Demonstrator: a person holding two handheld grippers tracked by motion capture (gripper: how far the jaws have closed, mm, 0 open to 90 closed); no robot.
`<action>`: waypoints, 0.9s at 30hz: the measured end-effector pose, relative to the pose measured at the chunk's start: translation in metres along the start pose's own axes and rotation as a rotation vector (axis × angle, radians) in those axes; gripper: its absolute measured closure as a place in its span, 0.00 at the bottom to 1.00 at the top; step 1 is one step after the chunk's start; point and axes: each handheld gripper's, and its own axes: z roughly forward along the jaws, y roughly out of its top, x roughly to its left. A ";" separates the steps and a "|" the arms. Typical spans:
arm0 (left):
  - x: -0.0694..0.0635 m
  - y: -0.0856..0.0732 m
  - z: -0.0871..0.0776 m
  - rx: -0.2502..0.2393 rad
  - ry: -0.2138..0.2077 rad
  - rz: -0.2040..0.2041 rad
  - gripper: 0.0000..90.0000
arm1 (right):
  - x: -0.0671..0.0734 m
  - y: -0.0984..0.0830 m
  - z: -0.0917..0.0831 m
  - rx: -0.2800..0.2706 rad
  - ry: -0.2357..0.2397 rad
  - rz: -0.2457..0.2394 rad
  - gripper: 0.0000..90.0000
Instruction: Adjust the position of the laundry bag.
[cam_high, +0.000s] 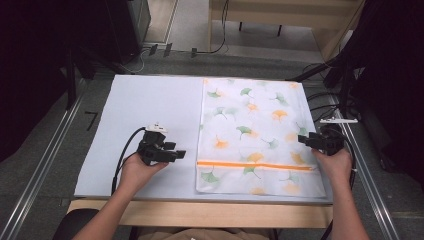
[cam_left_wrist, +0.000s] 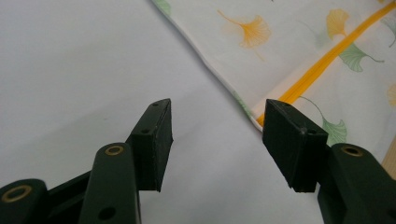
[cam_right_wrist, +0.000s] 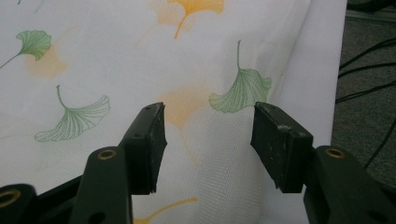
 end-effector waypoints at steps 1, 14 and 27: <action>-0.002 0.000 0.002 0.002 0.004 0.010 0.49 | 0.000 -0.001 0.000 0.001 -0.002 0.002 0.51; -0.017 0.005 0.026 0.020 -0.016 0.031 0.50 | -0.006 -0.006 0.006 0.030 -0.033 -0.004 0.48; -0.020 0.009 0.056 0.082 -0.018 -0.010 0.58 | -0.005 -0.007 0.014 0.048 -0.026 -0.009 0.48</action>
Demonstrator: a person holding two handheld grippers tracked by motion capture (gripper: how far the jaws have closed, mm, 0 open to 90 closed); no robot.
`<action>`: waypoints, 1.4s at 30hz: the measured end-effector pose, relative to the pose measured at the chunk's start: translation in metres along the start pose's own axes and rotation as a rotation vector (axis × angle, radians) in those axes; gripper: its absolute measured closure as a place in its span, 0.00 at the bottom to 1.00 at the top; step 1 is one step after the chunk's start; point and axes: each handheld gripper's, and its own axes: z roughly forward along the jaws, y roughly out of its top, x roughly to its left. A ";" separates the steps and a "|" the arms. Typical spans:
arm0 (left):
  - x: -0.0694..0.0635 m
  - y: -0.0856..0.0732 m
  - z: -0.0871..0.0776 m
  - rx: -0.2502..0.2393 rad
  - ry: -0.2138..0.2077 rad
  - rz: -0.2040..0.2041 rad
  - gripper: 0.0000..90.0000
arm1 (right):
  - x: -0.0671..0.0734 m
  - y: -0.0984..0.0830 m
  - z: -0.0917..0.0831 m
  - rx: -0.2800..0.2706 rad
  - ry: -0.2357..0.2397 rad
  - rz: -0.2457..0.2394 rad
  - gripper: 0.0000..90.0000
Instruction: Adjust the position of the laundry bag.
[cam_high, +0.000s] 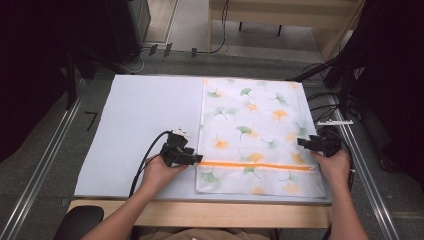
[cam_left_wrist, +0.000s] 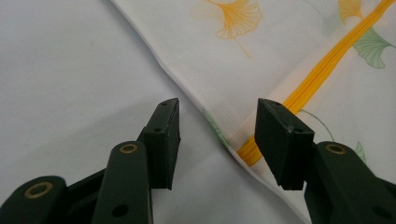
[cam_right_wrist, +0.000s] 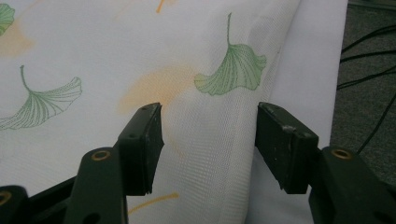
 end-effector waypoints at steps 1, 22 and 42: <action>0.000 0.000 0.001 -0.005 0.006 0.002 0.58 | 0.000 0.000 0.000 0.002 0.000 0.002 0.48; 0.003 0.007 0.011 0.007 -0.054 -0.033 0.98 | 0.011 0.000 0.006 0.021 0.021 -0.018 0.75; 0.023 0.008 -0.009 -0.019 -0.086 -0.078 1.00 | 0.019 0.008 0.006 0.055 0.046 0.035 1.00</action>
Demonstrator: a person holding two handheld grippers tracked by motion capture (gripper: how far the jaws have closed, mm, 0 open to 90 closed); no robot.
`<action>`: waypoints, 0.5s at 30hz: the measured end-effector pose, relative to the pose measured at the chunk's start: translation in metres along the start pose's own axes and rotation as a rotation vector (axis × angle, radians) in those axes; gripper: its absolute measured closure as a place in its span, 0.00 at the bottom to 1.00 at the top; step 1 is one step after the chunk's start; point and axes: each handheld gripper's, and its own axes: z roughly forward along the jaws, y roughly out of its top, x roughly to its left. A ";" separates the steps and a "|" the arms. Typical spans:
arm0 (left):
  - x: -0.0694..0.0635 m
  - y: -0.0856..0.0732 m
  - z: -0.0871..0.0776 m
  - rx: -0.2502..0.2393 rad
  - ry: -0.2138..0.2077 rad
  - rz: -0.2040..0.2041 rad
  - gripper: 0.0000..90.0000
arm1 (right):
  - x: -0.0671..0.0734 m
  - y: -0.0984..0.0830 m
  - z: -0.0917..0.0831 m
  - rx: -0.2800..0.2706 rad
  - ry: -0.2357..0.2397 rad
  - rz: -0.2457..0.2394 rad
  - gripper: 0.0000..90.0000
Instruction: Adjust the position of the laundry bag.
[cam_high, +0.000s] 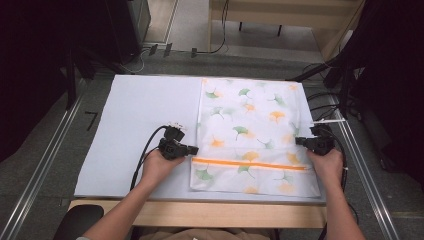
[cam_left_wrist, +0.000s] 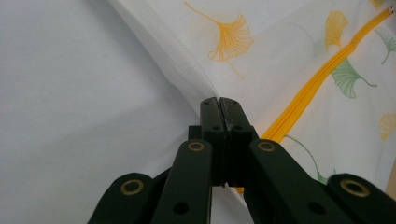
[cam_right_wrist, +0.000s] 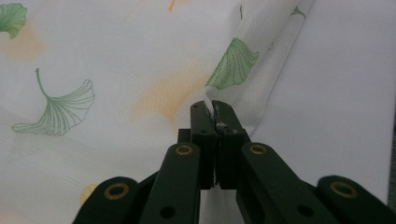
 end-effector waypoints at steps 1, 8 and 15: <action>0.000 0.000 0.000 0.000 0.000 0.000 1.00 | 0.002 0.001 0.000 0.001 0.001 -0.003 1.00; 0.012 -0.006 -0.015 0.002 0.014 -0.016 1.00 | 0.018 0.009 0.007 0.020 0.029 -0.053 1.00; 0.024 -0.016 -0.030 0.004 0.031 -0.046 1.00 | 0.035 0.018 0.014 0.042 0.049 -0.095 1.00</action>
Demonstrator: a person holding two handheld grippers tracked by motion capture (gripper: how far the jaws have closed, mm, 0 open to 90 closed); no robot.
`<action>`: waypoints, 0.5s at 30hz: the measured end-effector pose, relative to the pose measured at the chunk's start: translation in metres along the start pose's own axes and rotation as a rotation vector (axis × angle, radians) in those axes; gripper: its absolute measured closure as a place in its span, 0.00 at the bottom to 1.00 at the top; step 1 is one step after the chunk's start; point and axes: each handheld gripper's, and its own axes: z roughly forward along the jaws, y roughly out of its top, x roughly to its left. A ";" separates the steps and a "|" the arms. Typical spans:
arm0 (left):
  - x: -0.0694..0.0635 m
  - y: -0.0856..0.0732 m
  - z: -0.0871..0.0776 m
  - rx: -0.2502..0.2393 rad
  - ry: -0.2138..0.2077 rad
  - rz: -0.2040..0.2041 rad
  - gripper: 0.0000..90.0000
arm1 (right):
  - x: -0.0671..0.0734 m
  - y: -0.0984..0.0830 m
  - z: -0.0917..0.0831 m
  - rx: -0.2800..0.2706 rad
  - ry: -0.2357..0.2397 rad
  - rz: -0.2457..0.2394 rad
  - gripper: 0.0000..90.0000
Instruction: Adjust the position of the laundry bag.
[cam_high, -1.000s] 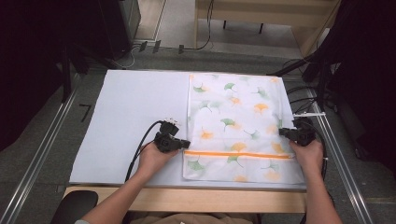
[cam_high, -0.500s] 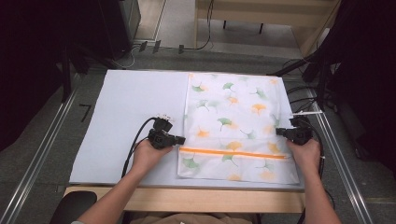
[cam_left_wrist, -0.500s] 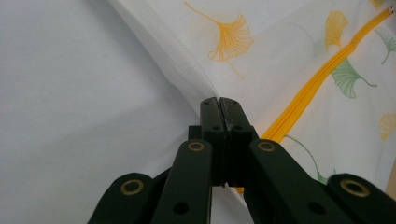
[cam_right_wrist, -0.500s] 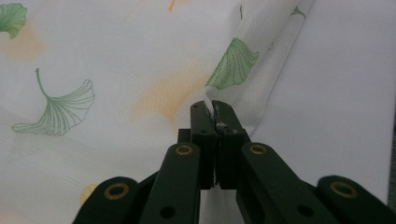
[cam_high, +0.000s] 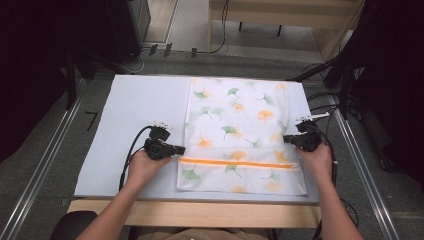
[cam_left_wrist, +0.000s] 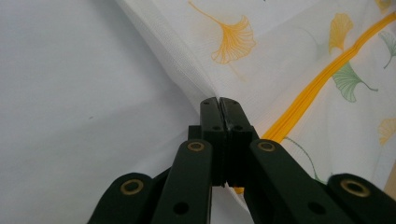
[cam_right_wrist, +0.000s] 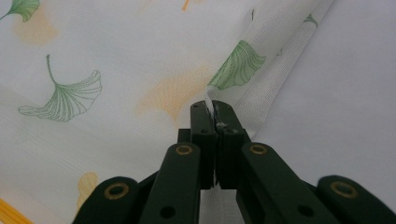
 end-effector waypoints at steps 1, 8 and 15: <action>0.004 -0.002 -0.005 0.014 0.000 -0.014 1.00 | 0.004 0.003 0.003 0.006 0.013 -0.016 1.00; 0.014 -0.010 -0.022 0.000 0.045 -0.023 1.00 | 0.020 0.014 0.012 0.008 0.053 -0.045 1.00; 0.026 -0.017 -0.037 -0.004 0.055 -0.046 1.00 | 0.038 0.022 0.020 0.018 0.082 -0.092 1.00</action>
